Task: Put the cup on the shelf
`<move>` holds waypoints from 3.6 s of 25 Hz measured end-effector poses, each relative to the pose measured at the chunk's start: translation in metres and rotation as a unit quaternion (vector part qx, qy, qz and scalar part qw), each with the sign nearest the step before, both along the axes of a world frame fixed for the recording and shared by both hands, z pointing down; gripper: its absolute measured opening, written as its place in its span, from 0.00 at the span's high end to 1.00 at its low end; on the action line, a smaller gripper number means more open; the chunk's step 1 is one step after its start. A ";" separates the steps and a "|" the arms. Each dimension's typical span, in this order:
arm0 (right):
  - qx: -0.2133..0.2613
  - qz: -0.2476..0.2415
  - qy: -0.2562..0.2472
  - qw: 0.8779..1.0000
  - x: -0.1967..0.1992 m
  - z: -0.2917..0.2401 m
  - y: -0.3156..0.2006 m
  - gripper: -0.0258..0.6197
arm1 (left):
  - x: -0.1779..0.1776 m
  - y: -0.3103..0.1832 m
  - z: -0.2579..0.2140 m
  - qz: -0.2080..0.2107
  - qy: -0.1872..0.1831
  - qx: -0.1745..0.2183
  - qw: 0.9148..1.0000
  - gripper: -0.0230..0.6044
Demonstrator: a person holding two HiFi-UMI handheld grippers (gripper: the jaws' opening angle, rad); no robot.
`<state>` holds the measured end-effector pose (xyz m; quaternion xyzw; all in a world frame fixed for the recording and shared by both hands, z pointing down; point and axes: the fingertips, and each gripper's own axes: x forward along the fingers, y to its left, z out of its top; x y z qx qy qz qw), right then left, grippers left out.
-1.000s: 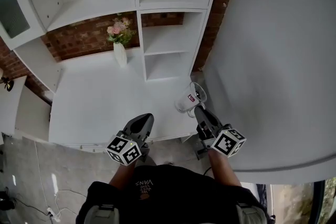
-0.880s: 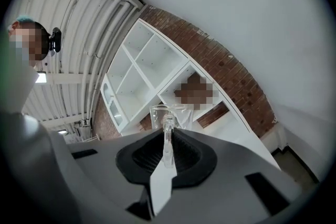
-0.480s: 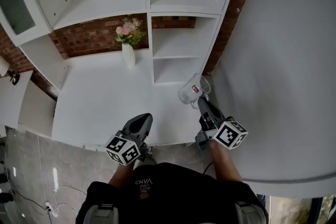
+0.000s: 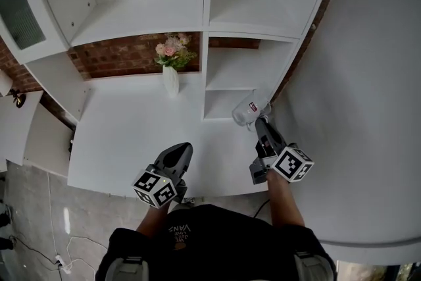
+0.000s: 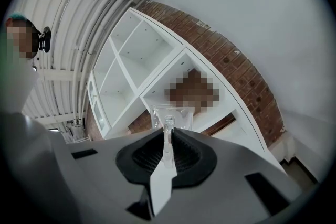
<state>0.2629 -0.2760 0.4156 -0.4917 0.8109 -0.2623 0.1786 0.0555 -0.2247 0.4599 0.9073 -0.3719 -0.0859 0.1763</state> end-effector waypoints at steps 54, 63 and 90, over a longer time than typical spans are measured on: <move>0.000 0.026 0.296 0.955 -0.032 0.018 -0.184 0.91 | -0.039 -0.084 0.035 -0.016 0.023 -0.030 0.999 0.95; -0.021 0.016 0.319 0.948 -0.038 0.018 -0.205 0.91 | -0.046 -0.094 0.035 -0.014 0.034 -0.028 0.999 0.95; -0.041 0.044 0.318 0.946 -0.055 0.016 -0.247 0.89 | -0.056 -0.101 0.027 0.002 0.046 -0.015 0.999 0.95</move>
